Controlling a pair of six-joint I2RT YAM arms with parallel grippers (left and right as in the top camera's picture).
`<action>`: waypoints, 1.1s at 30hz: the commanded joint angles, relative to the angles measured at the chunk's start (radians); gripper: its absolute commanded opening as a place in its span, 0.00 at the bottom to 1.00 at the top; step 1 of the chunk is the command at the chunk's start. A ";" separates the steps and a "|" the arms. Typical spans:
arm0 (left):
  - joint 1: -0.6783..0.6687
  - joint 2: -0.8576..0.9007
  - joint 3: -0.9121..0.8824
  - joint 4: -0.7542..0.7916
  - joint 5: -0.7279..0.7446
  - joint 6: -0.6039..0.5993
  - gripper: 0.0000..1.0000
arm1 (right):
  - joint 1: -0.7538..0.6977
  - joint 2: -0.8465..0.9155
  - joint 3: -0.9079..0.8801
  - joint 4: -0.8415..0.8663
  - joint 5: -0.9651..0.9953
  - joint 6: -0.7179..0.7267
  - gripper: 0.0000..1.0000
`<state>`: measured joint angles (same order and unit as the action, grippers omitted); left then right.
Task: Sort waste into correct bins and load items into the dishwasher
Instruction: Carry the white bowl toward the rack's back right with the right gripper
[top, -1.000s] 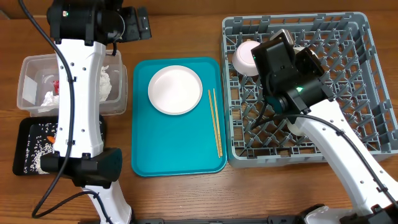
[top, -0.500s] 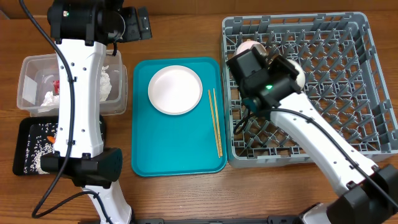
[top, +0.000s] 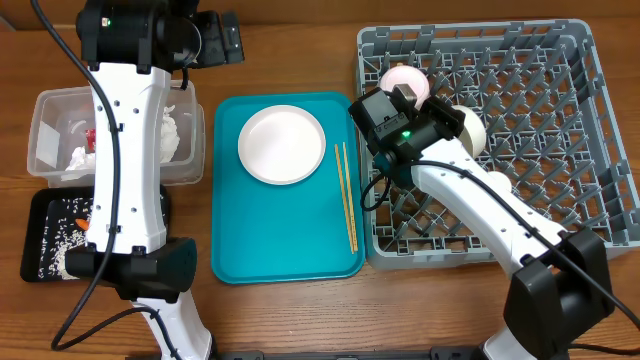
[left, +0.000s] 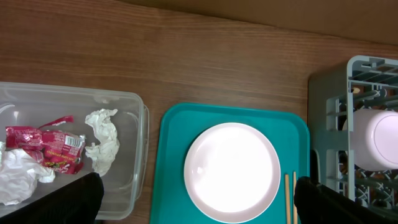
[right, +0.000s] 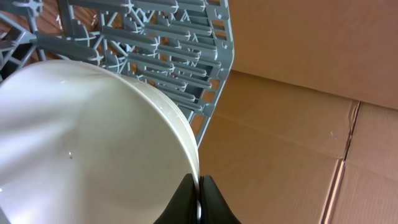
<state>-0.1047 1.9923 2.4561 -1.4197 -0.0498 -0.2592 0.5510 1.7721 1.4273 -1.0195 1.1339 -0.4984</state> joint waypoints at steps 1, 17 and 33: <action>-0.007 -0.023 0.019 0.003 -0.010 -0.010 1.00 | 0.000 0.005 -0.005 -0.013 0.003 0.004 0.04; -0.007 -0.023 0.019 0.003 -0.010 -0.010 1.00 | -0.043 0.005 -0.005 0.031 0.079 -0.107 0.04; -0.007 -0.023 0.019 0.003 -0.010 -0.010 1.00 | -0.108 0.005 -0.005 0.103 -0.067 -0.190 0.04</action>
<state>-0.1047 1.9923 2.4561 -1.4197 -0.0498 -0.2592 0.4458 1.7741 1.4246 -0.9211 1.0924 -0.6849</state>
